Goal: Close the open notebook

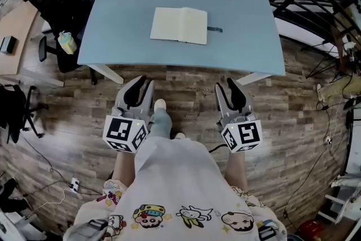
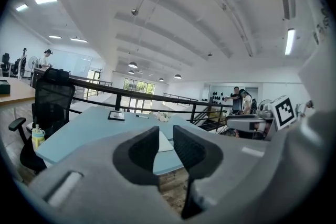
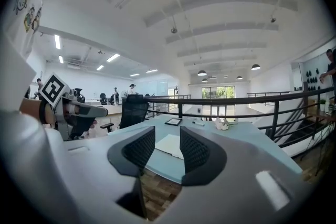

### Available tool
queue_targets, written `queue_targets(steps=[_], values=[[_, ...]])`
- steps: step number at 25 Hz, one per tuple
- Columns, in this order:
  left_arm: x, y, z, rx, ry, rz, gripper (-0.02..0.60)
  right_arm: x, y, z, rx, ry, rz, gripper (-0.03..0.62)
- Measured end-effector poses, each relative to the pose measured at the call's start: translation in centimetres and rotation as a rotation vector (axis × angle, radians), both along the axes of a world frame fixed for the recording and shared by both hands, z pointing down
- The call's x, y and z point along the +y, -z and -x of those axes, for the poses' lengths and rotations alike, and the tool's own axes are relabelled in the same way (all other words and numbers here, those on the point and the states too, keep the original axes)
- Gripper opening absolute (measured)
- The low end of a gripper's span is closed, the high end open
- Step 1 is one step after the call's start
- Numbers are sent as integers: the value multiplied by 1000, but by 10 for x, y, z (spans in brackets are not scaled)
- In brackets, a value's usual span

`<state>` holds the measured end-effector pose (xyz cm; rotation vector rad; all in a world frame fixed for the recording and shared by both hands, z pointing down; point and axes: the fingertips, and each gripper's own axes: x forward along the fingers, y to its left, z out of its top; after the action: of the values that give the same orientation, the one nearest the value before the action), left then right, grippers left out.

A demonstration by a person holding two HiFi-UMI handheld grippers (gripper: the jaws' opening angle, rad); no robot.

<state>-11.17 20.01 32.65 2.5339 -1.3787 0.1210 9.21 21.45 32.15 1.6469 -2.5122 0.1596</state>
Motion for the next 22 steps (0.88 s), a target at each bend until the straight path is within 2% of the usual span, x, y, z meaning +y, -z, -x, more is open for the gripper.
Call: queue_targets(steps=[10,18,22], values=[[-104,-1,29,6,-75,15,95,-97,-5,37,12,-44,34,160],[-139,-7,52,29,-135,38,115,-126,-6,55,31,-111,53,179],[-147,-13,52,41,-152,58,124,-133,-11,57,45,-123,82,187]])
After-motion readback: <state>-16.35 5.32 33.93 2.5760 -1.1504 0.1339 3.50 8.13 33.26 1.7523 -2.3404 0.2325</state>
